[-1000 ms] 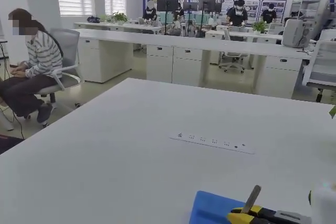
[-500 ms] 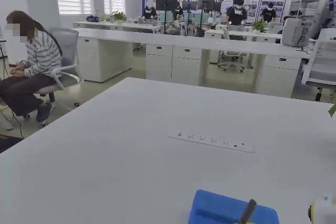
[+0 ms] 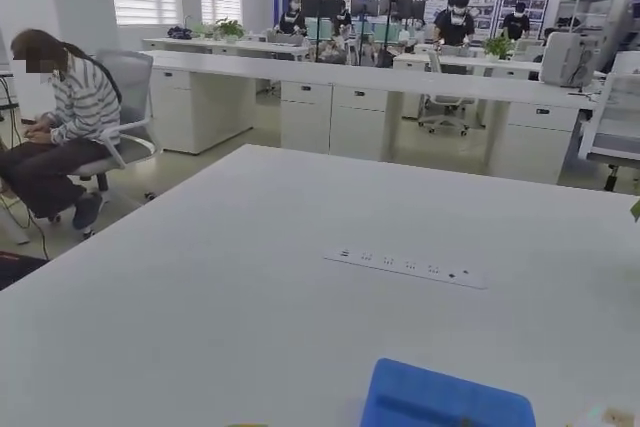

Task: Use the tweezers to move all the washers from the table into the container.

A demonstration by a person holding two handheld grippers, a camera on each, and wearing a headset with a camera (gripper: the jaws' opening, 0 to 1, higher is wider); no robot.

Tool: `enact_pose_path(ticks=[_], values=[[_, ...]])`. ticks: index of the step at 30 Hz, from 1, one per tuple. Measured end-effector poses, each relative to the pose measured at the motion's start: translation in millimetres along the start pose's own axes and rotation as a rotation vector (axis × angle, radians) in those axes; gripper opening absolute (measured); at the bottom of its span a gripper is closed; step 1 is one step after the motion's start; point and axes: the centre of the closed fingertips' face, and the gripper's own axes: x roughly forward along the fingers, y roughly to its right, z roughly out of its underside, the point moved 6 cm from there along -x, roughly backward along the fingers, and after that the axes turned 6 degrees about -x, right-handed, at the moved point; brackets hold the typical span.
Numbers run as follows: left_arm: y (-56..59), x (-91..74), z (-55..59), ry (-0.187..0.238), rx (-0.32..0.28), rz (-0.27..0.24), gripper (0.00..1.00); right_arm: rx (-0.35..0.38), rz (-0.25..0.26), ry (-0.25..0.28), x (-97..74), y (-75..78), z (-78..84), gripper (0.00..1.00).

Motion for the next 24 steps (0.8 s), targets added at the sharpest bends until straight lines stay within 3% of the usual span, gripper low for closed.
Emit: enact_pose_path(ticks=[24], values=[[-0.1,0.2,0.6,-0.005,0.003,0.002,0.7,0.004,-0.006,-0.055,5.0,-2.2,19.1,0.04]])
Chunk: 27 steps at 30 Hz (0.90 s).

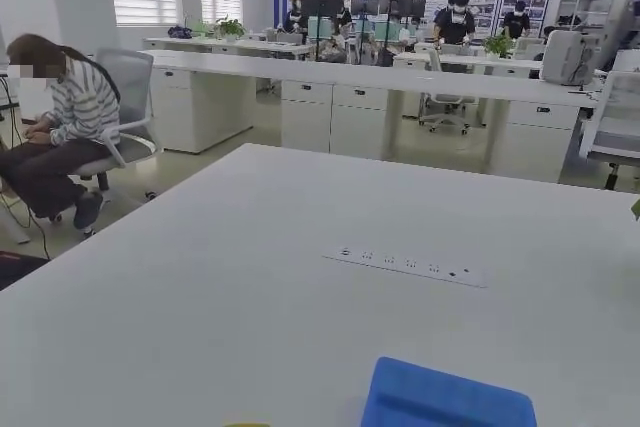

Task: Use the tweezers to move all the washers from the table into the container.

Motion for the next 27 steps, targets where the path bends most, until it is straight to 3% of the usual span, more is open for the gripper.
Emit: enact_pose_path(ticks=[8,13,20,27], values=[[0.1,0.3,0.6,-0.004,0.0,-0.002,0.7,-0.039,-0.001,-0.005,1.2,-3.5,1.2,0.04],[0.6,0.9,0.7,-0.008,0.003,0.002,0.7,-0.156,-0.007,-0.02,2.2,-10.8,-0.1,0.04],[0.6,0.4,-0.6,-0.001,0.008,-0.001,0.7,-0.262,-0.001,-0.053,5.7,-18.7,-0.7,0.04],[-1.2,-1.5,-3.3,0.023,-0.001,-0.012,0.68,-0.27,0.004,-0.052,7.7,-21.7,1.0,0.05]])
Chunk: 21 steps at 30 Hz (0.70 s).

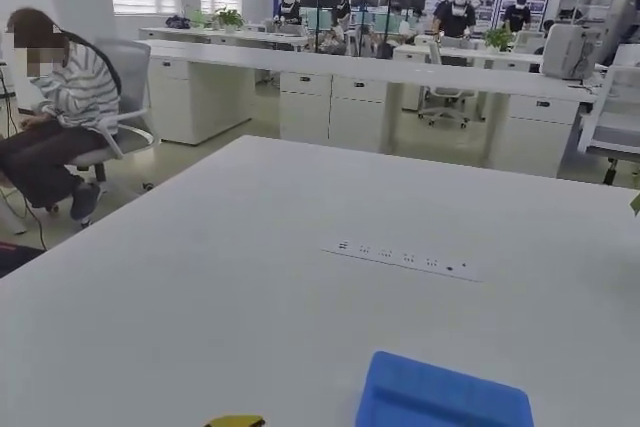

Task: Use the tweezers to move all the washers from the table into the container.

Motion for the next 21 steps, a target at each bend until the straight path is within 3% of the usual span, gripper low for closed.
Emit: enact_pose_path(ticks=[12,15,21], values=[[-1.7,-1.4,-1.8,0.015,-0.01,-0.007,0.68,-0.039,-0.002,-0.014,-0.7,-3.4,-0.1,0.04],[-1.7,-1.5,-2.0,0.017,-0.012,-0.005,0.68,-0.14,0.001,-0.058,-2.6,-4.6,0.2,0.04],[-2.3,-1.9,-2.4,0.022,-0.015,-0.01,0.68,-0.15,0.0,-0.078,-0.4,-6.6,-1.9,0.03]])
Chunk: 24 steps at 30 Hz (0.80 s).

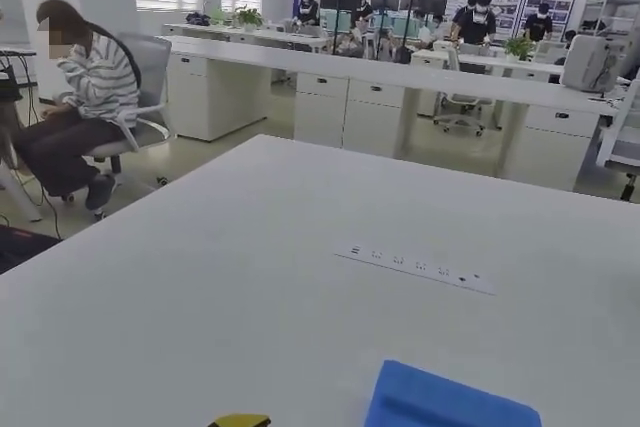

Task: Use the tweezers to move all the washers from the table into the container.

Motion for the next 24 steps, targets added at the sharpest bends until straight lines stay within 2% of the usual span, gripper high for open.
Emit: enact_pose_path(ticks=[4,9,12,14,18,24], values=[[-1.4,-0.5,0.0,0.003,-0.006,-0.007,0.68,0.001,0.0,-0.013,0.1,-0.5,-0.2,0.03],[-2.0,-0.5,0.4,0.003,-0.013,-0.008,0.68,-0.034,-0.009,-0.064,-1.0,-1.7,-1.5,0.03],[-1.1,0.6,1.6,-0.008,-0.014,0.002,0.68,-0.013,-0.004,-0.077,-1.1,-0.8,-1.4,0.03],[-0.1,1.2,1.8,-0.011,-0.009,0.006,0.68,0.026,0.01,-0.085,-2.8,1.5,-0.2,0.03],[-0.5,1.2,1.8,-0.013,-0.011,0.005,0.68,0.074,0.025,-0.074,-6.4,3.6,3.2,0.03],[-1.2,1.4,2.3,-0.014,-0.013,0.002,0.68,0.107,0.031,-0.077,-8.7,3.0,4.8,0.03]])
